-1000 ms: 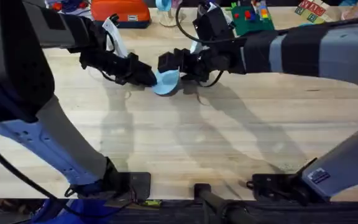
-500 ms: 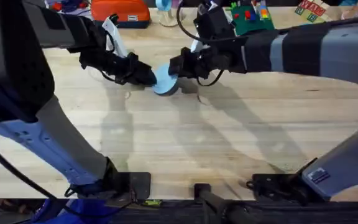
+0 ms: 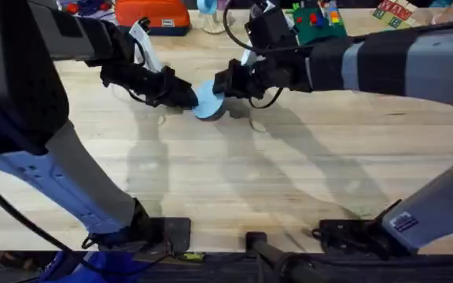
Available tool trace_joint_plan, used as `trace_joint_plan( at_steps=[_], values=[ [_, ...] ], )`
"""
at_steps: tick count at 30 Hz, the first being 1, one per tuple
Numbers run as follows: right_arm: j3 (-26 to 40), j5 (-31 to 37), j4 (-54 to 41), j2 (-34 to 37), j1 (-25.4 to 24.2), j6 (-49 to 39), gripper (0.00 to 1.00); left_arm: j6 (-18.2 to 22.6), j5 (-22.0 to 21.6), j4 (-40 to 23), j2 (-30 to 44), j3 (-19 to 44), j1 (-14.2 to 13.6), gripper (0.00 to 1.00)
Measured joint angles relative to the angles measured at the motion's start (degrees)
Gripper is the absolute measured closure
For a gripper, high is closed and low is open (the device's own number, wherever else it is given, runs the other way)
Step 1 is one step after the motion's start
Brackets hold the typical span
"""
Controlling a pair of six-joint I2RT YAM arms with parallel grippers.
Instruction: Pick up the plates from the table one by one and place each into a slot on the dish rack.
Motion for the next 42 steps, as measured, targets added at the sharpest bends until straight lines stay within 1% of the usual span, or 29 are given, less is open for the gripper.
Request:
trace_joint_plan(
  at_steps=[6, 8, 11, 14, 17, 20, 24, 30, 37, 42],
  values=[
    [0.0, -2.38, 0.02, 0.0, -0.17, -2.04, 0.973, 0.39, -1.61, -1.54, -0.36, 0.9, 0.0, 0.961],
    [0.0, -3.09, -0.01, 0.0, -0.08, -3.37, 0.973, 0.55, -3.38, -2.24, -1.21, 0.98, -0.11, 0.961],
    [0.0, -3.75, -0.01, 0.0, 0.04, -5.72, 0.973, 0.93, -7.49, -4.08, -3.48, 1.01, -0.42, 0.961],
    [0.0, -3.96, -0.08, -0.17, 0.04, -7.95, 0.973, 1.52, -10.62, -6.13, -7.11, 1.02, -0.42, 0.961],
    [0.0, -3.84, -0.73, -1.45, 0.04, -10.29, 0.973, 1.95, -12.8, -8.23, -11.53, 1.03, -0.42, 0.961],
    [0.0, -3.69, -1.08, -3.37, 0.04, -12.76, 0.973, 2.34, -14.22, -9.97, -16.21, 1.03, -0.42, 0.961],
    [0.0, -3.11, -2.88, -6.21, 0.04, -15.81, 0.973, 2.54, -15.07, -12.15, -22.27, 1.03, -0.42, 0.96],
    [0.0, 1.98, -10.44, -12.35, 0.04, -21.18, 0.973, 2.74, -16.89, -16.26, -32.8, 1.03, -0.42, 0.96],
    [0.0, 10.98, -19.38, -22.69, 0.04, -27.5, 0.973, 2.78, -20.19, -22.86, -44.44, 1.03, -0.42, 0.961],
    [0.0, 17.09, -24.47, -29.31, 0.04, -31.22, 0.973, 2.78, -21.71, -25.26, -51.85, 1.03, -0.42, 0.961]
  ],
)
